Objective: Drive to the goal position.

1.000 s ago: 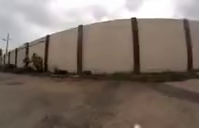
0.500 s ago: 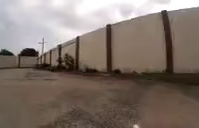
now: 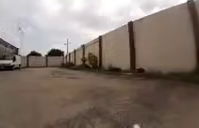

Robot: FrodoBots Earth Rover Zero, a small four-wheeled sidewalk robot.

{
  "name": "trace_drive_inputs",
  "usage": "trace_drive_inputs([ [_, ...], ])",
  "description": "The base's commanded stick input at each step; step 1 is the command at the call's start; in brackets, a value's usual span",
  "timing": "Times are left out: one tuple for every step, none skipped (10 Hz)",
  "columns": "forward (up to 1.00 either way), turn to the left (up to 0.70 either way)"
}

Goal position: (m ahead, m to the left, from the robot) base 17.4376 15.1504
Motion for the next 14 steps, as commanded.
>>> trace_drive_inputs([
  [0.00, 0.45],
  [0.00, 0.45],
  [1.00, 0.27],
  [1.00, 0.27],
  [1.00, 0.27],
  [1.00, 0.00],
  [1.00, 0.00],
  [1.00, 0.00],
  [1.00, 0.00],
  [1.00, 0.00],
  [1.00, 0.00],
  [1.00, 0.00],
  [1.00, 0.00],
  [1.00, 0.00],
])
